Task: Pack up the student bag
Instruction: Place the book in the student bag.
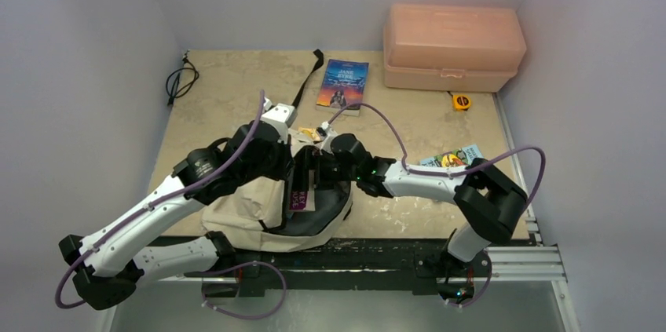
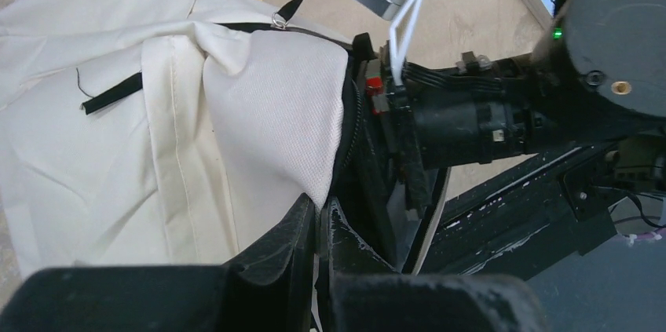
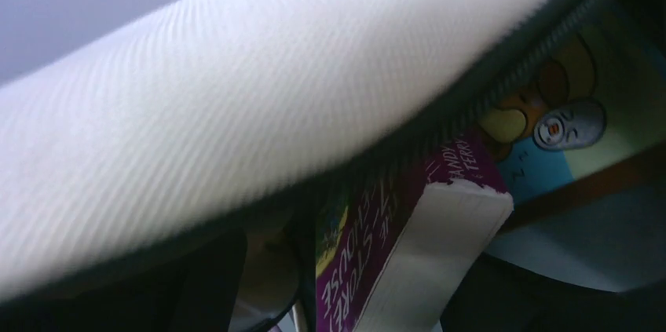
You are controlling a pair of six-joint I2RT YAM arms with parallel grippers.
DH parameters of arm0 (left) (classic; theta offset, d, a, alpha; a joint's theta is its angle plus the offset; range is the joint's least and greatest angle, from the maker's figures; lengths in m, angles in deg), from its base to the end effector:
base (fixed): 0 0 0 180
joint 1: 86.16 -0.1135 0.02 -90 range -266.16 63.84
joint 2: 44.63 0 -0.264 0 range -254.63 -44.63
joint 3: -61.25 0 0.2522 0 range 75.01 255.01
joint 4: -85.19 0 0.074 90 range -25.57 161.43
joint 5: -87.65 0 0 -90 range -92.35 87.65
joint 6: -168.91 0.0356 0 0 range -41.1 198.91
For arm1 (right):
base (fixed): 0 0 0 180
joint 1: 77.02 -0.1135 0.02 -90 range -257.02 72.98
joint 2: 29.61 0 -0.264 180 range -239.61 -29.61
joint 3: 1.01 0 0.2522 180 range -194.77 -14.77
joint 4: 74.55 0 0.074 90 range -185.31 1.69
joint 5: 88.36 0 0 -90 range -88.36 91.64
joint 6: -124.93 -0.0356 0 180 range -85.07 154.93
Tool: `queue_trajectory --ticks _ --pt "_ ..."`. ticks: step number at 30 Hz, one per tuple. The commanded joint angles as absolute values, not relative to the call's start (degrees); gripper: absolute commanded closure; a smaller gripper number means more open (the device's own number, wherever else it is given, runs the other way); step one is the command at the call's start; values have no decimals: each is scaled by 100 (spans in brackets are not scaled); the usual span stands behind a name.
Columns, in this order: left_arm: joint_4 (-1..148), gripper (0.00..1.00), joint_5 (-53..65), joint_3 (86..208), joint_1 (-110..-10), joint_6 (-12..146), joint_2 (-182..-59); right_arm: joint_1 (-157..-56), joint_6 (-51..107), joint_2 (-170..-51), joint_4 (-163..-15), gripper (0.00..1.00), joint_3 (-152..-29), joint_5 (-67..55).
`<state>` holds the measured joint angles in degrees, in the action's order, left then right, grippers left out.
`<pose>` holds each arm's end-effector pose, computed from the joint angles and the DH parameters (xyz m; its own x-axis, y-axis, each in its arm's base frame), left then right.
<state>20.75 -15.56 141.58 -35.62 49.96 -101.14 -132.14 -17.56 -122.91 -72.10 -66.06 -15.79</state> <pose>0.1255 -0.1396 0.3648 -0.6725 0.0755 -0.7362 0.3610 0.9019 -0.2372 0.1940 0.2970 0.2107 -0.8947 0.0399 -0.4448 -0.3730 0.4807 0.7936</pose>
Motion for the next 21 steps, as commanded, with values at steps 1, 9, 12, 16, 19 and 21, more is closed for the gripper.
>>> queue_trajectory --ticks 1,9,12,16,19,21 --pt "2363 100 -1584 14013 -3571 4876 -9956 -13204 -1500 -11669 -7446 13 -6200 -1259" --pt "2439 100 -1578 13933 -3533 4889 -9898 -13222 -1478 -11288 -7433 22 -5635 -1299" --pt "2446 100 -1516 13984 -3571 4893 -9960 -13218 -1590 -11573 -7172 67 -5770 -1504" --pt "2465 100 -1448 14001 -3571 4846 -9980 -13214 -2441 -11955 -6064 100 -5649 -1811" --pt "2443 100 -1543 13969 -3570 4725 -9900 -13148 -3049 -11770 -5364 100 -5291 -1554" --pt "2520 100 -1597 13884 -3569 4637 -9813 -12982 -3425 -11636 -5065 100 -5026 -1485"
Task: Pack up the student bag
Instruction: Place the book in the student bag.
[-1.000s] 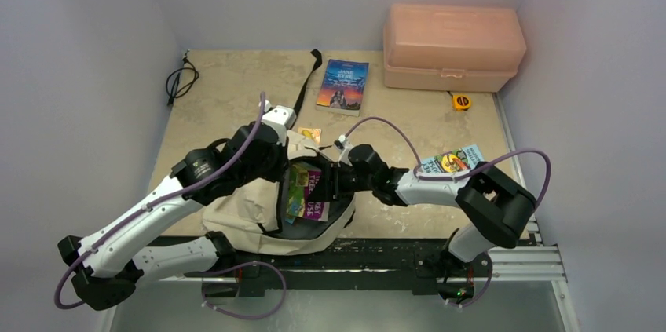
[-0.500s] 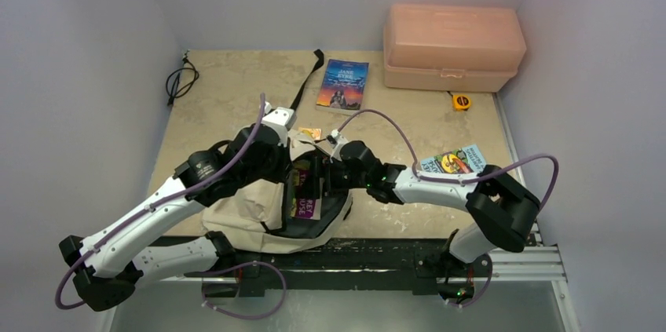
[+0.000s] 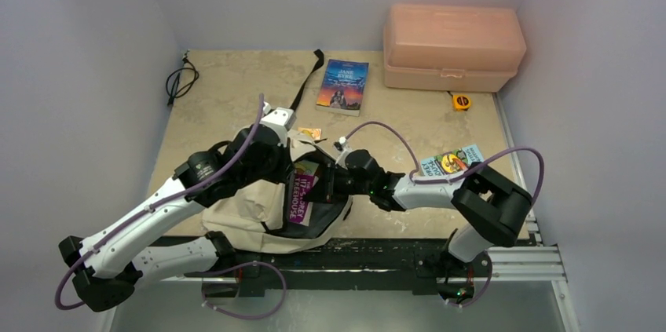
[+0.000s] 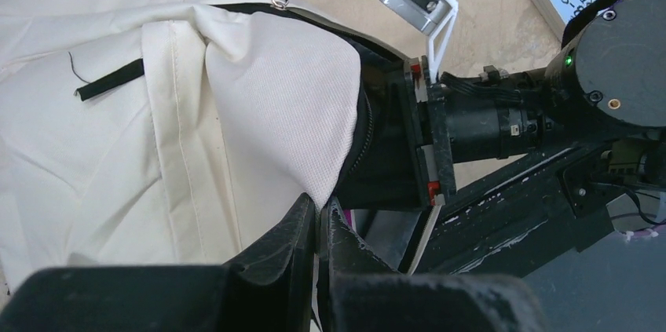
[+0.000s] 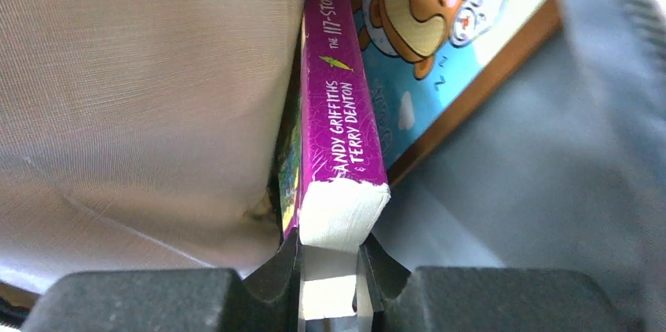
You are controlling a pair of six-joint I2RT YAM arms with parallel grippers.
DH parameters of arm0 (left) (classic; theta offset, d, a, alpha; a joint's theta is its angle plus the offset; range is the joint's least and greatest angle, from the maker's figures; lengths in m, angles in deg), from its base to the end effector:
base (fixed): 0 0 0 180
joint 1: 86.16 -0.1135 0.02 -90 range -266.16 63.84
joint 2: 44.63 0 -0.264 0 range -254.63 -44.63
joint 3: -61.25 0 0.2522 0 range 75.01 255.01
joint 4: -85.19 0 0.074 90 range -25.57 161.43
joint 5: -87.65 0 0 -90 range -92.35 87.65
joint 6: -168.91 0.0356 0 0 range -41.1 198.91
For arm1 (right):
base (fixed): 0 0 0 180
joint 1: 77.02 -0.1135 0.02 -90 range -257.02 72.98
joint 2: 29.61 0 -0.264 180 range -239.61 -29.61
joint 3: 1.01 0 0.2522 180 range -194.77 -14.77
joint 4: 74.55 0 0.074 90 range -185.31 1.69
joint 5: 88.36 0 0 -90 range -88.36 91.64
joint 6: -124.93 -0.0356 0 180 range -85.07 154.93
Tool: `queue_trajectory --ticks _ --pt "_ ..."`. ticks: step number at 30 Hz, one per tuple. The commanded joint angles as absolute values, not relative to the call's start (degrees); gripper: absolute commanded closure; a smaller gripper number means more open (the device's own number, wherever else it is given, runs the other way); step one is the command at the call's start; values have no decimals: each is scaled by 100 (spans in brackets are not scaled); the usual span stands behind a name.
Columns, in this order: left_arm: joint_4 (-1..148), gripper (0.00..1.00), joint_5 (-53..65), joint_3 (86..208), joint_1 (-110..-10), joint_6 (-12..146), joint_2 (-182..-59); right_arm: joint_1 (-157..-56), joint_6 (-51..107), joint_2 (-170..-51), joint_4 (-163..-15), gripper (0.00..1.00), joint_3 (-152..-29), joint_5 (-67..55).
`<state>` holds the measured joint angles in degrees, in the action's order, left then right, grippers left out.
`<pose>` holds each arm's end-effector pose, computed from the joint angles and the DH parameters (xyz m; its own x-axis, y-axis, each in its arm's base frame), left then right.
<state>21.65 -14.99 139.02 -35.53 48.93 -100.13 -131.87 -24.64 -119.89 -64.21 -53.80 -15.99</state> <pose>0.1237 -0.1385 0.3549 -0.6872 0.0689 -0.7232 0.3540 0.9011 -0.2506 0.1739 0.2658 0.1748 -0.9387 0.0941 -0.3315 -0.2467 0.4880 0.8372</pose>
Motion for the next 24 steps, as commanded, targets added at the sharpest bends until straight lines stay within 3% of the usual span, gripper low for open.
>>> queue_trajectory --ticks 1,4,12,14,15,20,24 --pt "2550 100 -1597 13860 -3571 4592 -9781 -12877 -3606 -11597 -4940 100 -4928 -1510" --pt "2653 100 -1544 13858 -3566 4485 -9716 -12800 -3907 -11579 -4560 100 -4867 -1328" --pt "2772 100 -1475 13908 -3571 4469 -9806 -12975 -3807 -12855 -4447 98 -6197 -1463" --pt "2730 100 -1530 13904 -3571 4487 -9799 -13035 -3678 -12961 -4612 74 -6293 -1395" --pt "2709 100 -1555 13894 -3567 4493 -9779 -13050 -3670 -12964 -4559 69 -6228 -1353" --pt "2661 100 -1694 13798 -3567 4526 -9687 -13063 -3320 -12593 -5127 59 -5983 -1124" --pt "2639 100 -1777 13729 -3571 4584 -9642 -13058 -2701 -12148 -6034 45 -5935 -946"
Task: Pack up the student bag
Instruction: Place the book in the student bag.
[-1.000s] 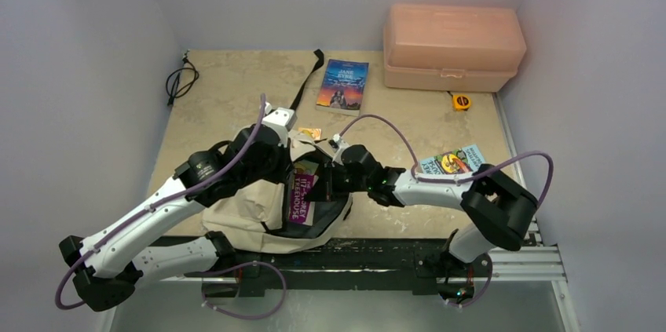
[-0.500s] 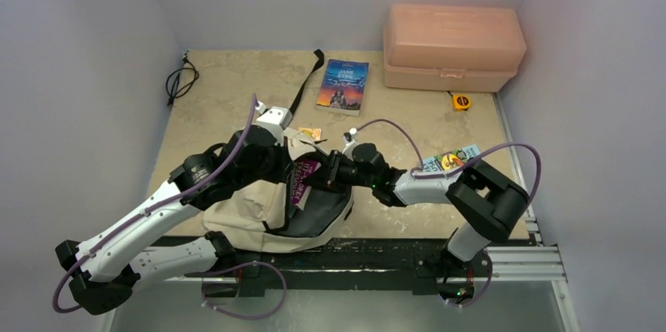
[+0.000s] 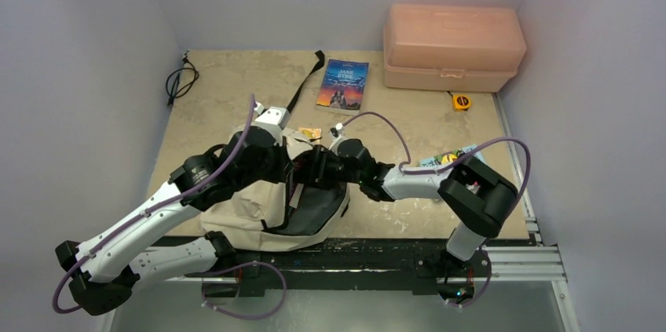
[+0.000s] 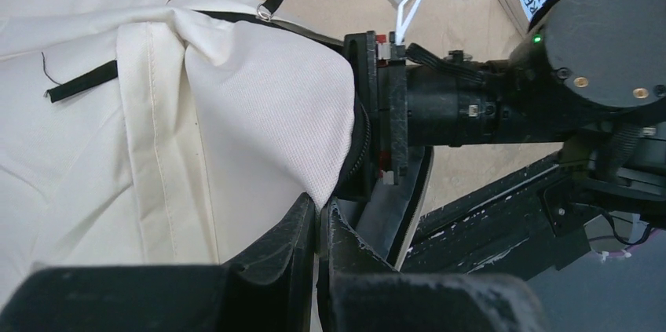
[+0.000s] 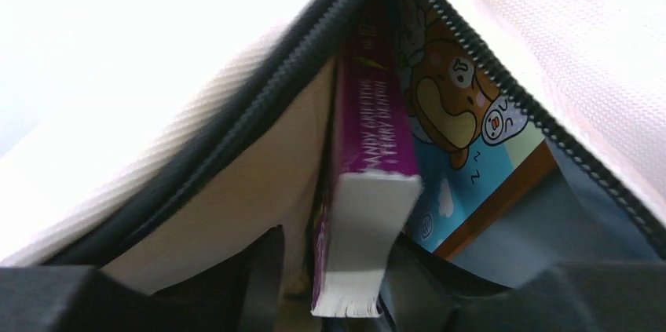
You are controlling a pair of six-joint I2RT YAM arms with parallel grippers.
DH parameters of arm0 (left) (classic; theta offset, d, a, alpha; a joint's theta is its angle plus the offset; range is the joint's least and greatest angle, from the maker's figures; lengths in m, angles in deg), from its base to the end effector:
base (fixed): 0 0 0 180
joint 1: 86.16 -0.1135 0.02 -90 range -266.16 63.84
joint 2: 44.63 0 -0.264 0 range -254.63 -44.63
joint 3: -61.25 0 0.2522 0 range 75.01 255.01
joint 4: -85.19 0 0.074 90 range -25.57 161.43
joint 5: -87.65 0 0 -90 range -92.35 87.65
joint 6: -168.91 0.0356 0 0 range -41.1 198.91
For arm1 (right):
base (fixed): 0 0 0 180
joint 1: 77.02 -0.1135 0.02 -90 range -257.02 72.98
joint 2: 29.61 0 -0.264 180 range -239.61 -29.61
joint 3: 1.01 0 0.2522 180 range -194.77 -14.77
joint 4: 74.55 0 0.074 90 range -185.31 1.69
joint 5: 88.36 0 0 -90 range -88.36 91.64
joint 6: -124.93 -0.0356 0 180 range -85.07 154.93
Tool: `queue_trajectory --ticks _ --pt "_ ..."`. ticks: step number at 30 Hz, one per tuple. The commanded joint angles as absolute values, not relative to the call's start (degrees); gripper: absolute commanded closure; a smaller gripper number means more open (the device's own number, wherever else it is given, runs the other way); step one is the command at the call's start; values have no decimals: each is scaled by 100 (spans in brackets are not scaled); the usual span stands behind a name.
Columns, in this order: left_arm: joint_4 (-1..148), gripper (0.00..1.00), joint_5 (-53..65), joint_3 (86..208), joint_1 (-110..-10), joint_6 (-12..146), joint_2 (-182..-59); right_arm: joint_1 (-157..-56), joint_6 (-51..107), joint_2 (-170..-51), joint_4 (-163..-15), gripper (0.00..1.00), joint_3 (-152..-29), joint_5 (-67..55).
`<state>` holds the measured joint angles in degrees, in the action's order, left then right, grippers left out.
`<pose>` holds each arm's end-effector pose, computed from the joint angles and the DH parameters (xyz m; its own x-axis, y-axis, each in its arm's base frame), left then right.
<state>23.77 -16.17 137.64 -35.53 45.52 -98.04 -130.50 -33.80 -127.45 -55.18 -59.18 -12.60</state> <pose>0.1207 -0.1336 0.3564 -0.6771 -0.0173 -0.7357 0.3107 0.8996 -0.3071 0.2024 0.2880 0.1764 -0.9287 0.2636 -0.2607 -0.1400 0.4018 0.9050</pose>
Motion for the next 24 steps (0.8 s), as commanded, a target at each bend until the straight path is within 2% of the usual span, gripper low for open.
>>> queue_trajectory --ticks 1,6,9,14,16,20,24 --pt "2616 100 -1795 13732 -3567 4601 -9646 -13063 -2557 -12003 -6299 41 -5969 -871" --pt "2600 100 -1858 13711 -3571 4646 -9623 -13079 -2015 -11901 -7366 24 -6281 -983" --pt "2633 100 -1853 13716 -3571 4664 -9626 -13174 -1768 -12136 -7433 24 -6572 -1288" --pt "2701 100 -1828 13716 -3571 4693 -9686 -13441 -1465 -12447 -8344 26 -7343 -770" --pt "2694 100 -1813 13715 -3571 4685 -9688 -13442 -1475 -12203 -8638 24 -7166 -422" --pt "2701 100 -1791 13653 -3571 4661 -9589 -13458 -1776 -11678 -8244 18 -6415 -369" --pt "2700 100 -1756 13706 -3571 4675 -9626 -13494 -1718 -11789 -8049 18 -6614 -357"
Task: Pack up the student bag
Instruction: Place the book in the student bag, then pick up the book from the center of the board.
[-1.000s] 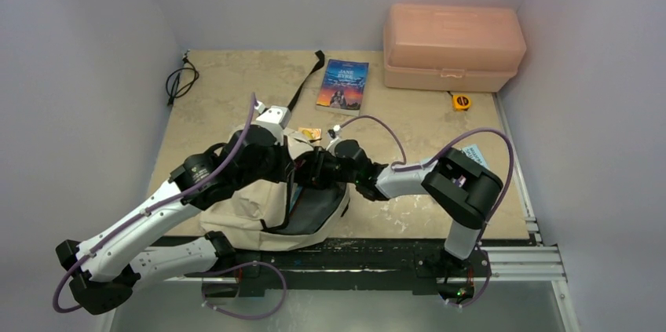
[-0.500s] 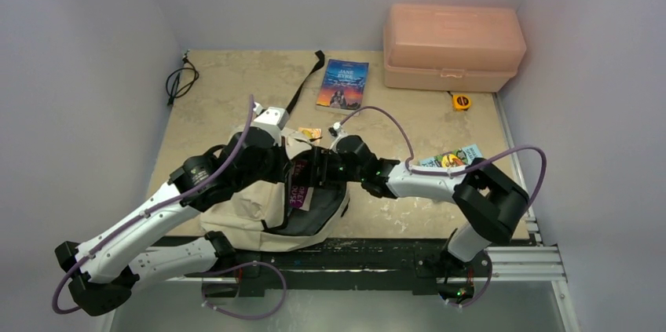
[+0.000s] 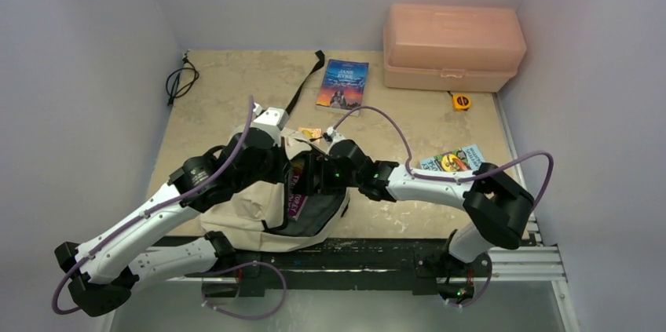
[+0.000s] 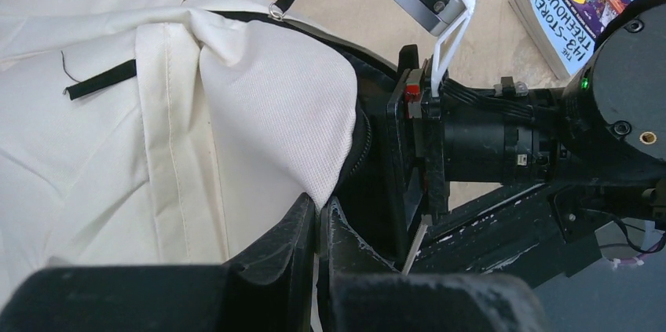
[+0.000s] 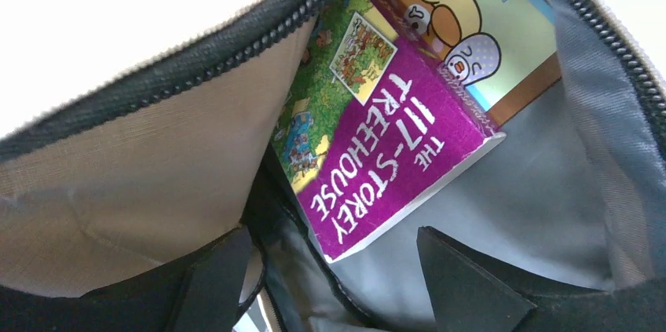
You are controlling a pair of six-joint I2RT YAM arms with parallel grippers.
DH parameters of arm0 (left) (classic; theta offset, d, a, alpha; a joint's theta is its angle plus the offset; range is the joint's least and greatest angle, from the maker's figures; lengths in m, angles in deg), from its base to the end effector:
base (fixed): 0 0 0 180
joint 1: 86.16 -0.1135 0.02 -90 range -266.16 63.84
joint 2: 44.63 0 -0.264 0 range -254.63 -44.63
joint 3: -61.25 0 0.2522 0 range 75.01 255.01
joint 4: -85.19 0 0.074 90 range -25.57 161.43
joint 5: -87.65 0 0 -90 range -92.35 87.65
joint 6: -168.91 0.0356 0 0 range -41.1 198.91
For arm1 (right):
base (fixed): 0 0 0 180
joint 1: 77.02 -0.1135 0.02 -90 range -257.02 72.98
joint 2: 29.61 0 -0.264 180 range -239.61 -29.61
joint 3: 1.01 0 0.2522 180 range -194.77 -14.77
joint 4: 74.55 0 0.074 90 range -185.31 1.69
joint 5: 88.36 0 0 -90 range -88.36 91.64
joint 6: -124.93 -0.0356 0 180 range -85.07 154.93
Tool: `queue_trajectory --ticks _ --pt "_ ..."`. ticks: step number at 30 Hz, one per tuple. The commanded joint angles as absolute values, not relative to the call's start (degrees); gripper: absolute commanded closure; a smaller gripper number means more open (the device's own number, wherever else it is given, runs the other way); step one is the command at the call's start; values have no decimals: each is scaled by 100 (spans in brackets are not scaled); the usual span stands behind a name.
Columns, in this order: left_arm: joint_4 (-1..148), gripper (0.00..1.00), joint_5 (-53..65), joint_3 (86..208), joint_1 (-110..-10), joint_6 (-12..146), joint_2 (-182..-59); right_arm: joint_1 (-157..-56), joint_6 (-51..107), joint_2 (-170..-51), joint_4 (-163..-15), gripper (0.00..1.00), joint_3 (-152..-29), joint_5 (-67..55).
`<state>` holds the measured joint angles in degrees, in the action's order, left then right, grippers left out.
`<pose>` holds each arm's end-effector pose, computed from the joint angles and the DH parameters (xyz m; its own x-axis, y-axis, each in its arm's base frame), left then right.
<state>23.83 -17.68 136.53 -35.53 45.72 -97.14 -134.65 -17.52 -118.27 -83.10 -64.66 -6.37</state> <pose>0.1193 -0.1305 0.3530 -0.6675 -0.0188 -0.7444 0.2976 0.9096 -0.2899 0.1743 0.2843 0.2104 -0.8928 0.0580 -0.4468 -0.3130 0.6335 0.7076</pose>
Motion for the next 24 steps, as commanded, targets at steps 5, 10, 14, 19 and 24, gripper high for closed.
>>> queue_trajectory --ticks 5,10,14,19,24 --pt "2732 100 -1793 13618 -3571 4626 -9684 -13482 -1279 -11034 -8668 19 -6647 124" --pt "2792 100 -1773 13439 -3571 4561 -9751 -13481 -605 -9859 -9343 19 -6448 1014" --pt "2852 100 -1765 13313 -3567 4557 -9816 -13306 -406 -9107 -9988 13 -6135 1803" --pt "2801 100 -1780 13305 -3569 4595 -9930 -12053 -573 -8459 -10419 3 -5648 1781" --pt "2916 100 -1652 13189 -3569 4511 -9947 -10047 -967 -7896 -10478 1 -5008 1252"
